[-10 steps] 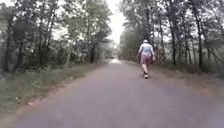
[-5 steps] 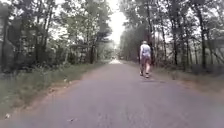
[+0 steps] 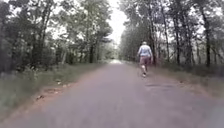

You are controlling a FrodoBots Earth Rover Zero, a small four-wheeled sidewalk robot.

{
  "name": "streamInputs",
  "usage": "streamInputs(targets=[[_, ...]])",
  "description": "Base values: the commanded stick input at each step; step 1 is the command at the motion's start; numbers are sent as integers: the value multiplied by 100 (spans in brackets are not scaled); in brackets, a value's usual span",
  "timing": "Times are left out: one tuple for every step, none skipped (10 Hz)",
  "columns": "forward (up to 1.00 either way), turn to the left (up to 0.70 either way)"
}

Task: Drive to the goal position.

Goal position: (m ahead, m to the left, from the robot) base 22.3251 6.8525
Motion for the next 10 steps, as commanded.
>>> streamInputs(targets=[[70, 0], [70, 0], [70, 0], [70, 0], [70, 0], [70, 0], [70, 0], [70, 0], [70, 0], [70, 0]])
